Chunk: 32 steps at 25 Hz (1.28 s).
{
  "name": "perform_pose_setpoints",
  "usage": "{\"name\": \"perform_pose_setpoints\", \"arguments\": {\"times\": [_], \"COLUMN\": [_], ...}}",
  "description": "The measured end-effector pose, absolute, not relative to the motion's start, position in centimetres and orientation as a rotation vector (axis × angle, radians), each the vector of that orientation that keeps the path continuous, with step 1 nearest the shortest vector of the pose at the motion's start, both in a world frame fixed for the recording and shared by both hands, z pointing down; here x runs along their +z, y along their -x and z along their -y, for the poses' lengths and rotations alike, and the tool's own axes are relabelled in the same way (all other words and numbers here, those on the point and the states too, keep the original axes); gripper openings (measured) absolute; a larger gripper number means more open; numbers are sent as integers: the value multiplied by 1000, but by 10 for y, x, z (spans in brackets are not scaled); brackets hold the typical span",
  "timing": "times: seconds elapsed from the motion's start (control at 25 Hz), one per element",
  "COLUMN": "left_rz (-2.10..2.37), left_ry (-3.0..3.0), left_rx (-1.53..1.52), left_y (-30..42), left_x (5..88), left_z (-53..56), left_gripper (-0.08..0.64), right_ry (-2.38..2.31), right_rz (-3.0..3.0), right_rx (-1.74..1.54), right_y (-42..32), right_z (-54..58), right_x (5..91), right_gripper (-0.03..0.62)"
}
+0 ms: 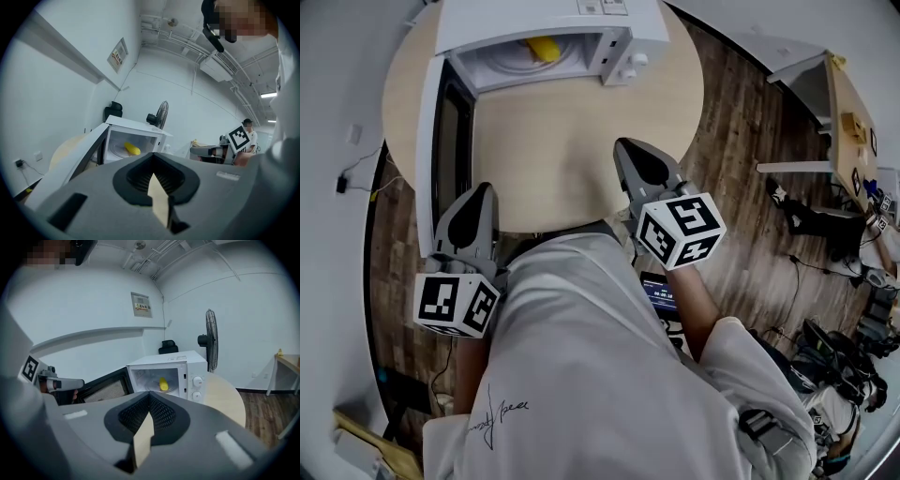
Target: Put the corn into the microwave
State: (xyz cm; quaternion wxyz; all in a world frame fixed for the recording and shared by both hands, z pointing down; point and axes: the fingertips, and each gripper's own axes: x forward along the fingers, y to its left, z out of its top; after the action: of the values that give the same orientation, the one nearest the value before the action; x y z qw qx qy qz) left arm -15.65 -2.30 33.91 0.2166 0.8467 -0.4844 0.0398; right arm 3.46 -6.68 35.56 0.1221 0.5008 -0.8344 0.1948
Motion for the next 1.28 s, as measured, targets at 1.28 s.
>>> {"name": "perform_pose_setpoints", "arguments": {"times": [1.28], "left_rz": [1423], "left_ry": [-2357], "left_rx": [161], "left_y": [174], "left_x": [339], "left_z": [18], "left_gripper": [-11], "right_ry": [-1439], "right_rz": [2424], "right_rx": [503], "right_y": [-49], "right_z": [41], "right_x": [333], "right_gripper": [11]}}
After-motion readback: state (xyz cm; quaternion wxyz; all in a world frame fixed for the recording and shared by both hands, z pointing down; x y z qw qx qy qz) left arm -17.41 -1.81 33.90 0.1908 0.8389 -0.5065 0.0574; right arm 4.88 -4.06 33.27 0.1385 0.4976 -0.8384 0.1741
